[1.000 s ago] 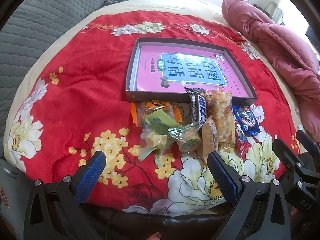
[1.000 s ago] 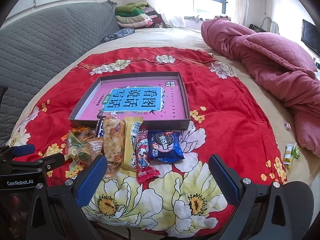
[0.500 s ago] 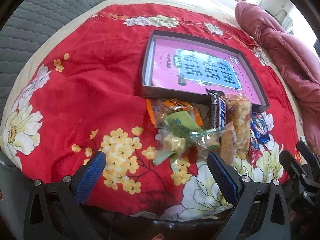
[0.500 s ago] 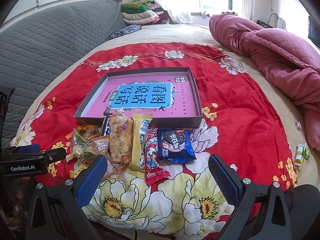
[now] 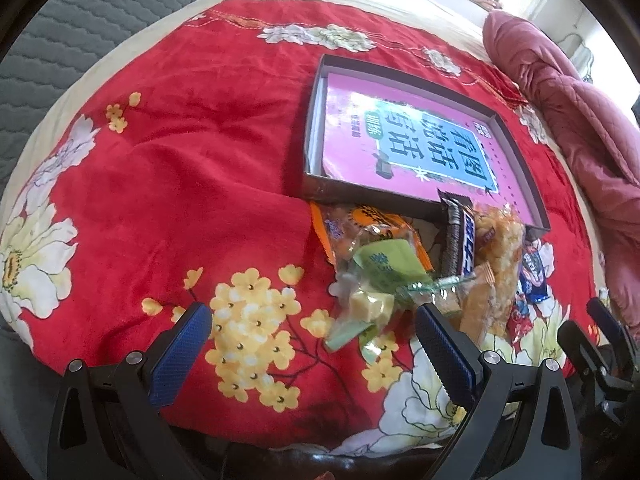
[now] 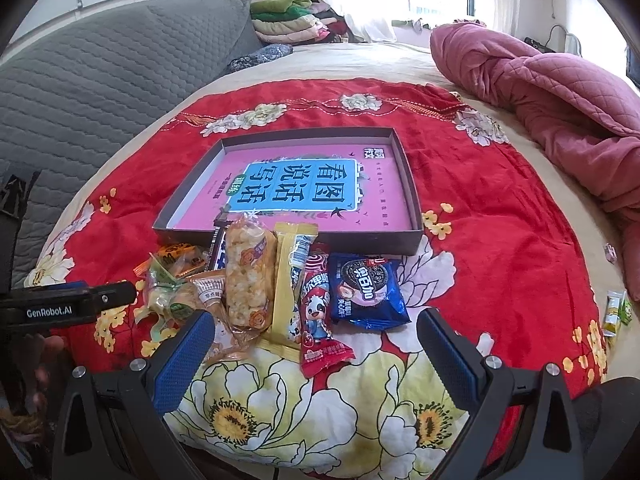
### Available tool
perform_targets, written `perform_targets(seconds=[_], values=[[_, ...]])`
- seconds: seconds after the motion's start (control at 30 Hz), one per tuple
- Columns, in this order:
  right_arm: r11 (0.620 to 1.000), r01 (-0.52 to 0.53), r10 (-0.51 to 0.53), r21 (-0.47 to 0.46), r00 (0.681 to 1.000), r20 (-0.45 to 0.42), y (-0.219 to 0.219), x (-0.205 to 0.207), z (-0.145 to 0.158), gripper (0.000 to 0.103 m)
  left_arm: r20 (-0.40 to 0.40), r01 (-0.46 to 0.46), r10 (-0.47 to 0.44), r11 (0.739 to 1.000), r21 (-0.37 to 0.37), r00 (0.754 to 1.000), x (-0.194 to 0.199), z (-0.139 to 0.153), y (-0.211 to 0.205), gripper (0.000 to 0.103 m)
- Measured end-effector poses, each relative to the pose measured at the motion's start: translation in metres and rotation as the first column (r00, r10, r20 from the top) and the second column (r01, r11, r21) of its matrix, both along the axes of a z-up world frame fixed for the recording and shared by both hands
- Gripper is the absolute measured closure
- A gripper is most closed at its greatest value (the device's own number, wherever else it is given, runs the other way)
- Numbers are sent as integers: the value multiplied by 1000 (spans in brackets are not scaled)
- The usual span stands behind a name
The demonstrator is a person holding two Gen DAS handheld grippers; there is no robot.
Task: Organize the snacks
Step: 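Move the left tool toward the orange nut bag while the right tool approaches the puffed rice bag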
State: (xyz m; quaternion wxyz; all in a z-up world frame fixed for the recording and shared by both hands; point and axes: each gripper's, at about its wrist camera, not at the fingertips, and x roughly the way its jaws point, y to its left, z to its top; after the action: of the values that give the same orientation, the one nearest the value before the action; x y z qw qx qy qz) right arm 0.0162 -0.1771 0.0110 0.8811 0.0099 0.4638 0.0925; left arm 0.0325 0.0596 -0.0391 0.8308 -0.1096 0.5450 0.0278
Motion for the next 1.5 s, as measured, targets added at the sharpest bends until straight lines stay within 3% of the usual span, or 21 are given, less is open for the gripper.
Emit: perform_targets(seconds=[0.4, 0.77, 0.87, 1.13, 1.37, 1.43, 1.5], values=[[999, -30, 30, 17, 1000, -8, 7, 10, -9, 1, 12, -24, 25, 999, -47, 1000, 12, -3, 13, 1], [999, -37, 38, 27, 999, -22, 10, 20, -18, 1, -42, -108, 102, 972, -210, 994, 40, -17, 40, 1], [999, -44, 44, 21, 999, -22, 14, 22, -20, 1, -66, -107, 92, 960, -260, 994, 48, -24, 40, 1], [999, -34, 34, 16, 999, -42, 19, 32, -27, 2, -101, -75, 45, 948, -310, 994, 67, -36, 29, 2], [999, -43, 43, 20, 999, -30, 26, 43, -29, 22, -108, -61, 24, 936, -347, 994, 78, -41, 21, 12], [998, -60, 60, 27, 998, -27, 31, 44, -29, 31, -105, -54, 18, 932, -358, 994, 79, -42, 20, 19], [997, -78, 79, 28, 997, -24, 36, 45, -29, 35, -107, -44, 5, 929, -369, 994, 80, -43, 19, 33]])
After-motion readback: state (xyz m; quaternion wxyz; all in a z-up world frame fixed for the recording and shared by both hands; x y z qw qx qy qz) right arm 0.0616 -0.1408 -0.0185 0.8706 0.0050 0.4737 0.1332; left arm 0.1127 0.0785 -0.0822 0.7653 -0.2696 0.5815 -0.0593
